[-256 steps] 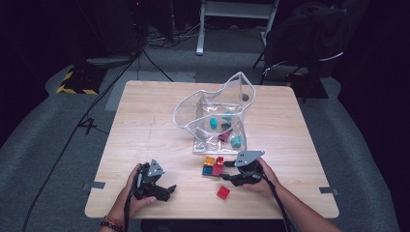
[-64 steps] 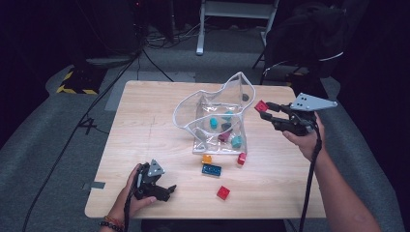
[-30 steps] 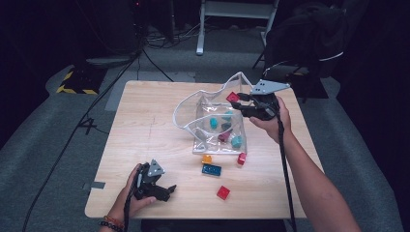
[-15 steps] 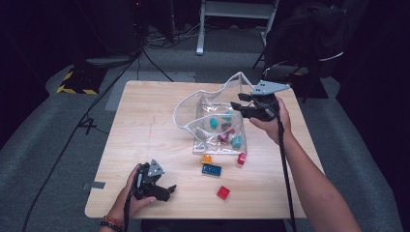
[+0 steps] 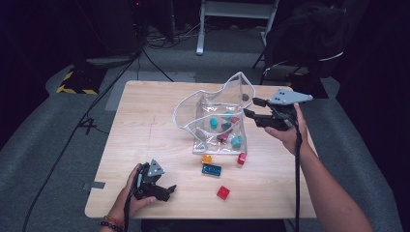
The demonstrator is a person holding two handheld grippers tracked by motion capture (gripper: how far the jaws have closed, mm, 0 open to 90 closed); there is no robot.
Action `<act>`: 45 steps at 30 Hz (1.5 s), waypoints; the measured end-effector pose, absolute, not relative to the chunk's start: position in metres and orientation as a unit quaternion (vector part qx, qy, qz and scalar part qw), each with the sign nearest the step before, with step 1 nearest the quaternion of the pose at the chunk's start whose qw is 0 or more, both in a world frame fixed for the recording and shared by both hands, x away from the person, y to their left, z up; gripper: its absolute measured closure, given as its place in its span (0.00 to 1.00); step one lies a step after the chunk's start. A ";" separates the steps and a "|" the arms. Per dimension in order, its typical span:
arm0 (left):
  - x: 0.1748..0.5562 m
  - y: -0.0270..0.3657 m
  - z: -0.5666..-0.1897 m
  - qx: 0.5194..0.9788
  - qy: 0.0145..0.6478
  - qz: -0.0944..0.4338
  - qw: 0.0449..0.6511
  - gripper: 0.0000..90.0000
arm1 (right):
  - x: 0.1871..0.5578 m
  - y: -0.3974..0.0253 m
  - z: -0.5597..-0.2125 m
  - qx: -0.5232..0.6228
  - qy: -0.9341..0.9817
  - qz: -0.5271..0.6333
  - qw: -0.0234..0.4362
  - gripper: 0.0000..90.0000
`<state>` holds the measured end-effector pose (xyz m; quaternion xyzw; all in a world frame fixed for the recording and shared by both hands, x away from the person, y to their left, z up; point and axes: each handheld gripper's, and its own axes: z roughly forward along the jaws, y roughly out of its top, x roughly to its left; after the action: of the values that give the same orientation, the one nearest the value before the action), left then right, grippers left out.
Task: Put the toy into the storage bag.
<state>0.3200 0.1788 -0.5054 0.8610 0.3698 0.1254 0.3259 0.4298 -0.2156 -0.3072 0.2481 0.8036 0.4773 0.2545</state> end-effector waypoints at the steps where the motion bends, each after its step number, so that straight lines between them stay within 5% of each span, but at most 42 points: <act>1: 0.320 0.179 -0.505 0.861 0.370 0.125 0.326 0.00 | 0.427 -0.220 -0.309 0.248 0.802 0.480 0.255 0.51; 22: 0.320 0.179 -0.505 0.861 0.370 0.125 0.326 0.00 | 0.390 -0.249 -0.386 0.254 0.825 0.451 0.226 0.46; 45: 0.320 0.179 -0.505 0.861 0.370 0.125 0.326 0.00 | 0.400 -0.231 -0.490 0.273 0.871 0.377 0.159 0.45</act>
<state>0.3200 0.1787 -0.5054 0.8609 0.3700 0.1253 0.3260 0.3996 -0.2307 -0.4896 0.2726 0.8706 0.3773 0.1594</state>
